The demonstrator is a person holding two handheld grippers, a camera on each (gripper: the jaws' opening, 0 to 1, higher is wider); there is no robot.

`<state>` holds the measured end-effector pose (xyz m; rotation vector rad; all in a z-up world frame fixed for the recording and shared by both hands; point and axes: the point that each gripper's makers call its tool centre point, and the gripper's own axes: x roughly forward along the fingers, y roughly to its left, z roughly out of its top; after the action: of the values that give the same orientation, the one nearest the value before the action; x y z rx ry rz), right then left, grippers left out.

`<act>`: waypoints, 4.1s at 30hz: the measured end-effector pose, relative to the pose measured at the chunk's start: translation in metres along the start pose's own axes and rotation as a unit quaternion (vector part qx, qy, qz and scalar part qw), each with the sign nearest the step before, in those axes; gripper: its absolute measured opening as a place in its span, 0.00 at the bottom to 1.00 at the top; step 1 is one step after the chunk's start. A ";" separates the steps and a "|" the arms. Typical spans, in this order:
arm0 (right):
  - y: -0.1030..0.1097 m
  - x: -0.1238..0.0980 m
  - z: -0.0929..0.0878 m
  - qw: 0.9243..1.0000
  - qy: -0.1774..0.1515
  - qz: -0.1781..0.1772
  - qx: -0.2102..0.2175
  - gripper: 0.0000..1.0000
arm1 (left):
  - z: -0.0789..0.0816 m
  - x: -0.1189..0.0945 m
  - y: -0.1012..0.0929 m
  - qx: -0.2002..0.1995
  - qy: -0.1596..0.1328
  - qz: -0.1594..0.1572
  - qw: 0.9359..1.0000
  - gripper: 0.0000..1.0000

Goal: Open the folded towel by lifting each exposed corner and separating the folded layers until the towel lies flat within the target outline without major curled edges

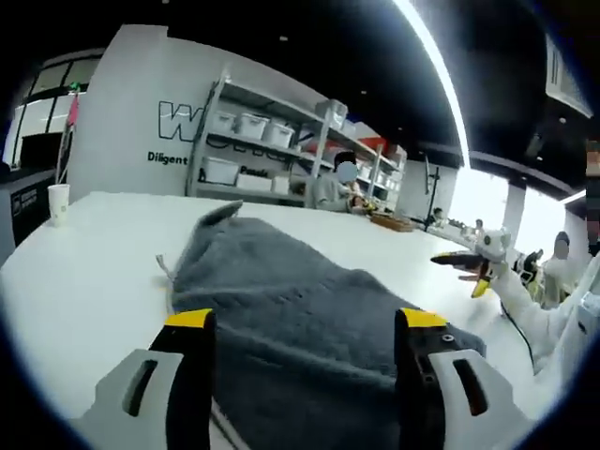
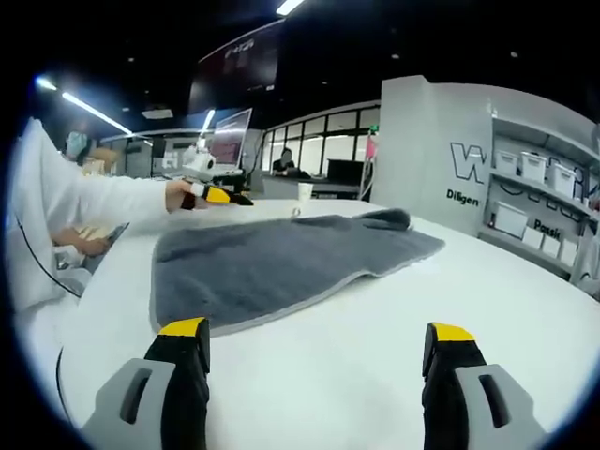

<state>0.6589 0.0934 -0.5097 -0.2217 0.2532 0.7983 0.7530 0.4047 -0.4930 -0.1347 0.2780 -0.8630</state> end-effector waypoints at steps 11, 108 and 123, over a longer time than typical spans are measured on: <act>0.001 -0.001 0.003 1.000 -0.005 0.003 -0.004 0.95 | -0.021 -0.015 -0.036 0.019 0.009 -0.005 1.000 1.00; -0.044 -0.012 -0.020 0.996 -0.006 -0.074 0.055 0.96 | 0.149 0.327 0.304 0.199 0.139 0.112 0.963 0.02; -0.046 -0.002 -0.030 0.993 0.005 -0.084 0.081 0.94 | 0.122 0.317 0.370 0.228 0.218 0.154 0.936 0.02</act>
<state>0.6866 0.0517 -0.5330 -0.0925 0.3026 0.6057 1.2545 0.4017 -0.5199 0.5296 0.4903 -0.6160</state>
